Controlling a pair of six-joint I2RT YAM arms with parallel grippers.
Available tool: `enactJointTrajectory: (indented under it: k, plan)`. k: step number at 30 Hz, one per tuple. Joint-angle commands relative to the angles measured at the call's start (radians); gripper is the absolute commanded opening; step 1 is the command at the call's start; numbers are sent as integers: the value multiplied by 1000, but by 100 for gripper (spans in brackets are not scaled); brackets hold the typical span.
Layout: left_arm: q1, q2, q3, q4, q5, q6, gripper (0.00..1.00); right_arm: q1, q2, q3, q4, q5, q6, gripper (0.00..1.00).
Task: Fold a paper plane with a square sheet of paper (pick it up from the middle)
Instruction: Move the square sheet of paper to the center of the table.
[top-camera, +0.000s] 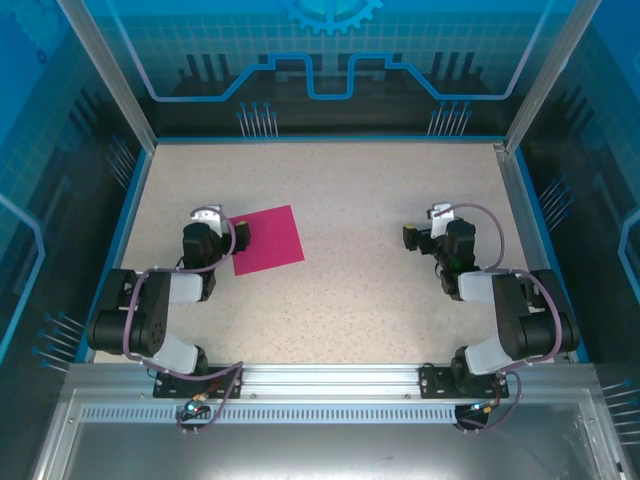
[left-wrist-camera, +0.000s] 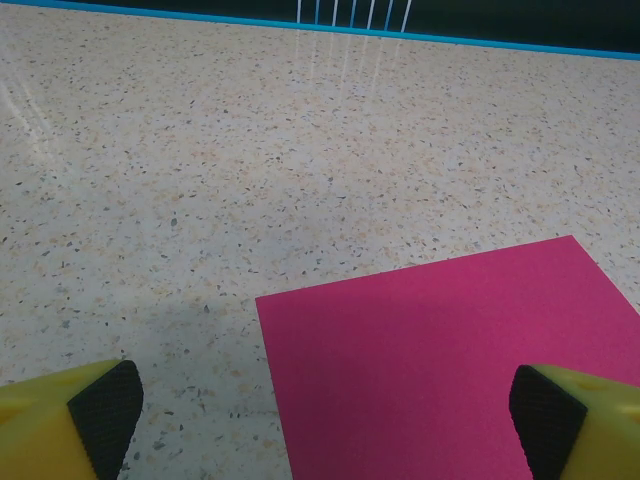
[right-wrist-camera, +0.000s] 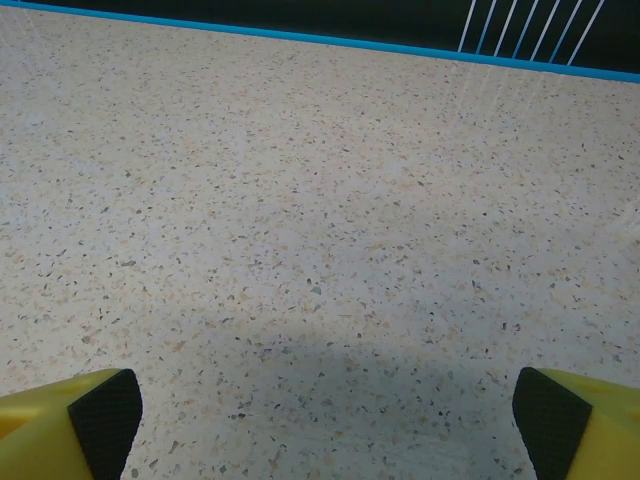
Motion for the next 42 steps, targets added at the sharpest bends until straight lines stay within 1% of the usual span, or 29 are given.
enactJointTrajectory:
  k: [1,38,40,41,42]
  plan:
    - [-7,5,23,2,12,20,98,-17,9,24,2,-8,-8,99]
    - [-7,5,21,4,15,19,99,-19,8,24,4,-15,-9,99]
    - [-7,-11,38,-39,0,13,98,-8,-20,50,-73,22,-8,99]
    - [-8,-35,58,-98,-14,6,98,-2,-52,83,-147,47,-9,99]
    - [-7,-71,92,-191,-23,0,98,3,-85,104,-205,74,-3,99]
